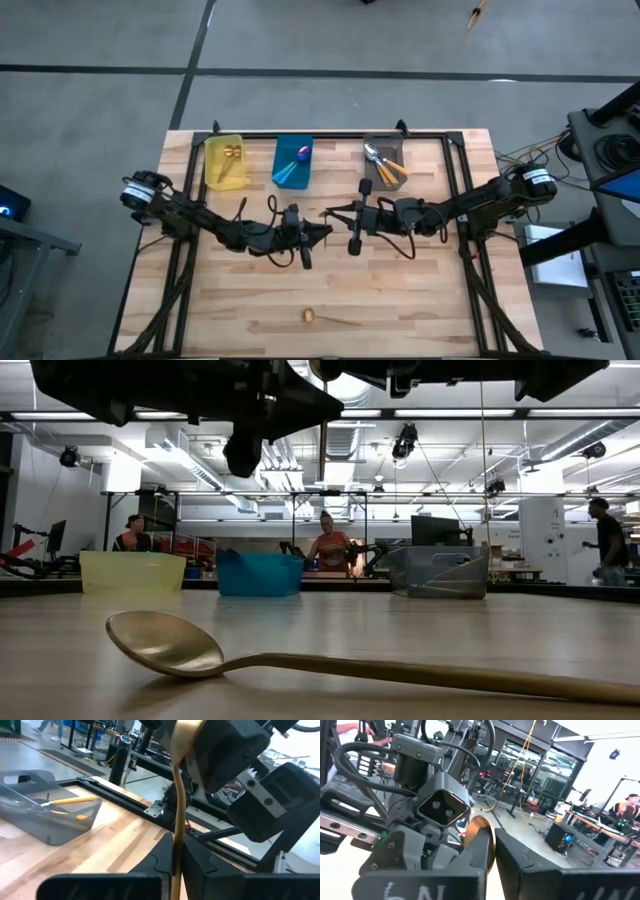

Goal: Sort silverware by color (type)
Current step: Put the gold spoon into the yellow bin

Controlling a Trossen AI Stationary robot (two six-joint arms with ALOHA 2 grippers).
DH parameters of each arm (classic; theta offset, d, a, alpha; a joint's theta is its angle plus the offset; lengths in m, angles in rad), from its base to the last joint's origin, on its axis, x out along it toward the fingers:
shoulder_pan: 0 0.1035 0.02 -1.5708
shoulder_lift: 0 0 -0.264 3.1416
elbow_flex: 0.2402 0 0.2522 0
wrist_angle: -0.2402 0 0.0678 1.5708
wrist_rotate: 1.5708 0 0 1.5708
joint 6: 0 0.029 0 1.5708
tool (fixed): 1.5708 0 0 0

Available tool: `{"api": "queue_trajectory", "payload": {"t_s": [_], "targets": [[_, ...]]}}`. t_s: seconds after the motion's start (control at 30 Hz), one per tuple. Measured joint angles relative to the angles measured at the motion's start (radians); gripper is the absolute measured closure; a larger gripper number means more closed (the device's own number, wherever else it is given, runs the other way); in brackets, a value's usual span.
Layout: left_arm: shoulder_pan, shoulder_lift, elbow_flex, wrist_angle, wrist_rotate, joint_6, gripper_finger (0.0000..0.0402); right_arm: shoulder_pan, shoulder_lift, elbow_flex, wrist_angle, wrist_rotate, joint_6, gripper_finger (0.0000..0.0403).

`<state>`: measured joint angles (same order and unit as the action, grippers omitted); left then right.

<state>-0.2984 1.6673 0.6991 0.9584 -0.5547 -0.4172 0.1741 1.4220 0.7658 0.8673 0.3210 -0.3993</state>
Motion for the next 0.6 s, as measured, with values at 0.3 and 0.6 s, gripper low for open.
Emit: {"api": "queue_trajectory", "payload": {"t_s": [0.3,0.6], "targets": [[0.026,-0.053,0.001,-0.070,0.048,-0.090,0.0399,-0.004,-0.002,0.000,-0.002,0.047,0.044,0.0306],[0.138,-0.285,-0.006,-0.619,0.066,-0.292,0.0400,-0.005,-0.063,0.000,-0.056,0.422,-0.077,0.0264]]}}
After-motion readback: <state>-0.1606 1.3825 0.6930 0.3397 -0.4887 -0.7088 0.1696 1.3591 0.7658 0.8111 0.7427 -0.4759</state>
